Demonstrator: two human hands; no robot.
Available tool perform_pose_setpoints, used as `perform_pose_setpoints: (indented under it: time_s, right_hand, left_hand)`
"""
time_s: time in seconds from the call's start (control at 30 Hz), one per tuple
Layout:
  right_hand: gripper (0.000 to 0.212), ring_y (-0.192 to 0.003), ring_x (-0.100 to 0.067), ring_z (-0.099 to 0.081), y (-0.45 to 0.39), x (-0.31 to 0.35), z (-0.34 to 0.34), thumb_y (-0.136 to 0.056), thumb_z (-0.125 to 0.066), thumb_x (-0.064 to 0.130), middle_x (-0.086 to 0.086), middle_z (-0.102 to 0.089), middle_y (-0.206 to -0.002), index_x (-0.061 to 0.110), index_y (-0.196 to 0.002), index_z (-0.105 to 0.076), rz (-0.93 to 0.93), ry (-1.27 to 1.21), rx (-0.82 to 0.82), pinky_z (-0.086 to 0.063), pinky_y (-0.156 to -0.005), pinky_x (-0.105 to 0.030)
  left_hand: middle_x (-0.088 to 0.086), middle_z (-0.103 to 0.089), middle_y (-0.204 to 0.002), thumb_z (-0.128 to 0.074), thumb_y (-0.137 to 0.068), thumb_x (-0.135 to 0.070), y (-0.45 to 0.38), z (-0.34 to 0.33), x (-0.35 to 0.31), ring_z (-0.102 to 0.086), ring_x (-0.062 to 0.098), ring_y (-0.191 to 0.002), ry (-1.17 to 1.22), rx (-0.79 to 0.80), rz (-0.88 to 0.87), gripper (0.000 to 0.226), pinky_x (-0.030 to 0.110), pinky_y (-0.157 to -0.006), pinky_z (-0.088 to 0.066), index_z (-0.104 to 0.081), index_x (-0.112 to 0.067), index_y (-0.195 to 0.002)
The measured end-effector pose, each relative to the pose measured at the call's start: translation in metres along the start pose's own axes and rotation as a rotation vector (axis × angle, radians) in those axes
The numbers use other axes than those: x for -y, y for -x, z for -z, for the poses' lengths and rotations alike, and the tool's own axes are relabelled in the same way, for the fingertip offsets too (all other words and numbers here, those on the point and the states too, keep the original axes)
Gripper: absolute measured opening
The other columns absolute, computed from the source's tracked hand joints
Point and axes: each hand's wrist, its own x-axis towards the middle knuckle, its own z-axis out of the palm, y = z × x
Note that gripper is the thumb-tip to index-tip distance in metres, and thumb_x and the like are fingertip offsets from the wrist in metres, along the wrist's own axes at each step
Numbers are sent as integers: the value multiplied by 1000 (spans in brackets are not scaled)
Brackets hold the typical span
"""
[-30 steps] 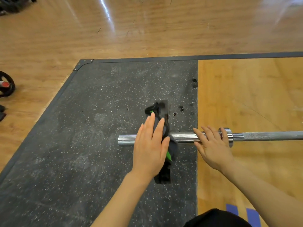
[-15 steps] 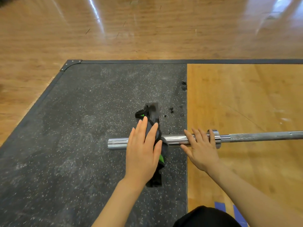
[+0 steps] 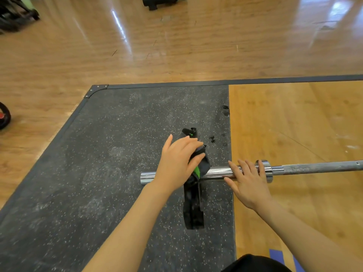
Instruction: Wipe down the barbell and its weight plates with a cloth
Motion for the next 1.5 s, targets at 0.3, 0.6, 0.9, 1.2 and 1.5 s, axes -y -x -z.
perform_pose_setpoints:
  time_s: [0.3,0.6,0.9,1.2,1.5]
  right_hand:
    - [79,-126,-29,-50,5,2,1,-95,-1,64,-7,-61,-129,25,-137,-55,17,-69,-43,-14,-115,-54]
    - [72,-125,-30,-50,10,-1,-2,-97,-9,62,-9,-60,-129,23,-135,-56,24,-68,-22,-21,-114,-56]
    - [70,-128,-31,-49,8,1,4,-96,-15,63,-10,-58,-134,22,-138,-54,6,-78,7,-20,-113,-56]
    - [69,-130,-30,-47,6,0,4,-95,-17,63,-8,-56,-136,24,-142,-49,6,-72,6,-16,-115,-53]
    - [75,-131,-32,-47,20,4,8,-95,-10,65,-10,-57,-135,23,-139,-53,5,-57,42,-15,-114,-54]
  left_hand:
    - [1,-55,-138,-48,-99,-29,-5,-3,-8,-45,18,-131,179,-146,219,37,47,-117,-22,-60,-14,-130]
    - [1,-11,-162,-40,-96,-55,-7,-23,-6,-3,16,-149,73,76,269,66,38,-122,-7,-30,-19,-151]
    - [-4,-28,-158,-43,-101,-40,-52,-17,32,-18,12,-147,231,259,196,45,41,-121,-5,-45,-25,-143]
    - [4,-44,-148,-41,-103,-30,-61,-4,30,-38,23,-137,38,176,76,39,37,-112,-27,-51,-22,-140]
    - [0,-22,-159,-43,-89,-66,0,-8,12,-10,22,-148,-103,174,-12,64,45,-119,1,-35,-38,-147]
